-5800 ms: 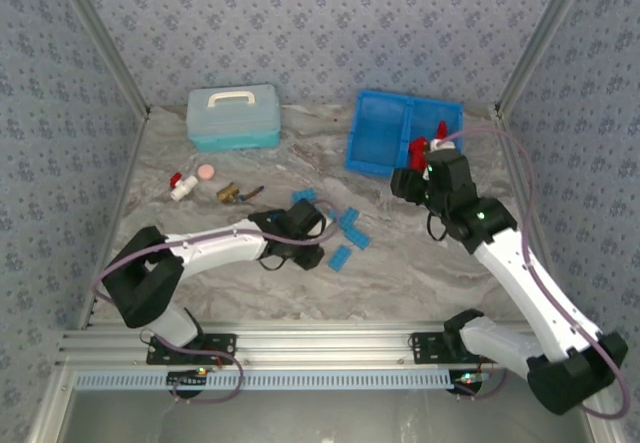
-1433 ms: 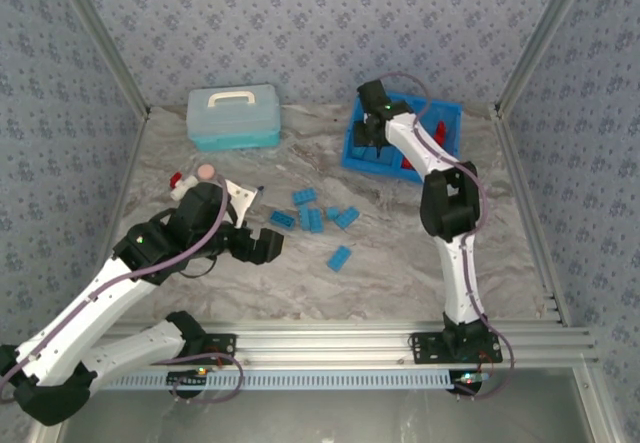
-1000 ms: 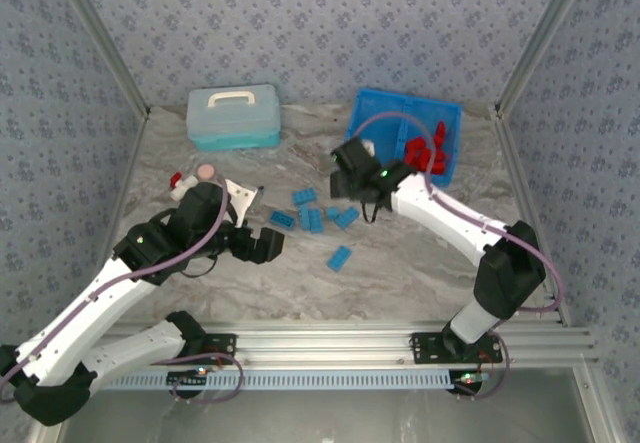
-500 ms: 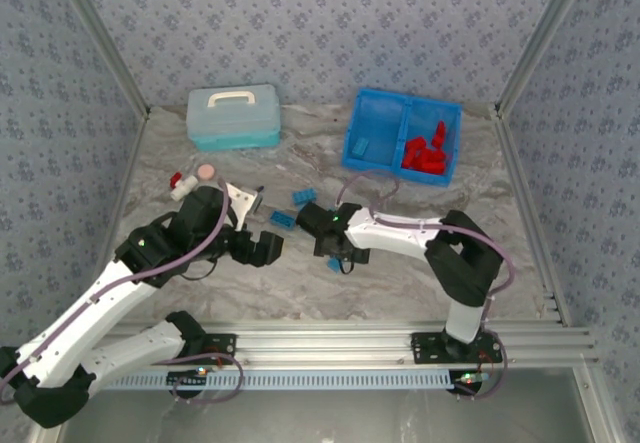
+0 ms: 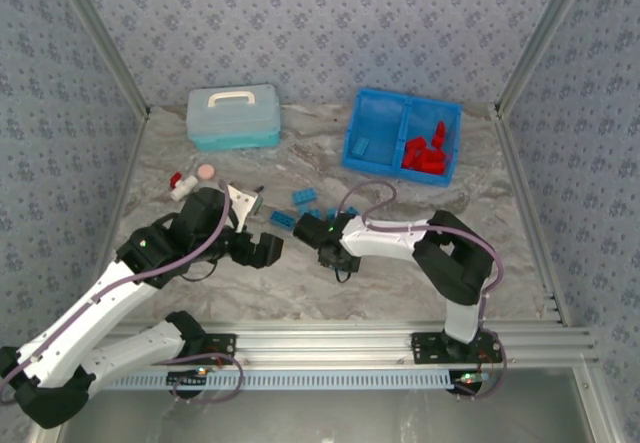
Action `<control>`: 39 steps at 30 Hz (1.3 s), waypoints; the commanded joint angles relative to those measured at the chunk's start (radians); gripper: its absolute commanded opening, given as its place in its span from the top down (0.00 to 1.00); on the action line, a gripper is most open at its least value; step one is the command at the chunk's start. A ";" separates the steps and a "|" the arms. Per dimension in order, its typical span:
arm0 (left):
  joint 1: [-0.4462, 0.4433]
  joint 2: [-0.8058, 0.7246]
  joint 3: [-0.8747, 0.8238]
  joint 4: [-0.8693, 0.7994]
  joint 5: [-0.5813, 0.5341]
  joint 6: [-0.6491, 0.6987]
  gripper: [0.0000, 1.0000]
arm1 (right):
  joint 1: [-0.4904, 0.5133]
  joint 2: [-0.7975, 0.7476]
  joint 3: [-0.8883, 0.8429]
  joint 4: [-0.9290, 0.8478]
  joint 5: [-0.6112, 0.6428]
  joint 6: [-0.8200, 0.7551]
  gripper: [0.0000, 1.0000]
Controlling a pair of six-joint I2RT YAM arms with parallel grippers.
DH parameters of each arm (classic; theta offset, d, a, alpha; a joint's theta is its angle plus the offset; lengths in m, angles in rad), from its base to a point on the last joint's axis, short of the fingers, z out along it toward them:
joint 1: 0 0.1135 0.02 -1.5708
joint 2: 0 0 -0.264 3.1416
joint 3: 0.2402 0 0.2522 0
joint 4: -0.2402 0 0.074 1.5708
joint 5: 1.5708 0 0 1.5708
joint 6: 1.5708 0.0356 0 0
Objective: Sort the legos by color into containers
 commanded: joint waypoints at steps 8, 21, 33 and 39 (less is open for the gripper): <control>-0.003 -0.001 0.006 0.011 -0.001 -0.009 0.01 | -0.097 -0.228 0.184 -0.184 0.241 -0.261 0.64; -0.003 -0.014 0.000 -0.001 -0.017 -0.025 0.01 | -0.547 0.127 0.666 -0.055 0.070 -0.714 0.63; -0.002 0.001 0.004 -0.001 -0.025 -0.024 0.01 | -0.667 0.567 1.140 -0.197 -0.041 -0.711 0.59; -0.002 -0.002 0.001 0.001 -0.024 -0.025 0.01 | -0.662 0.594 1.179 -0.203 -0.067 -0.722 0.48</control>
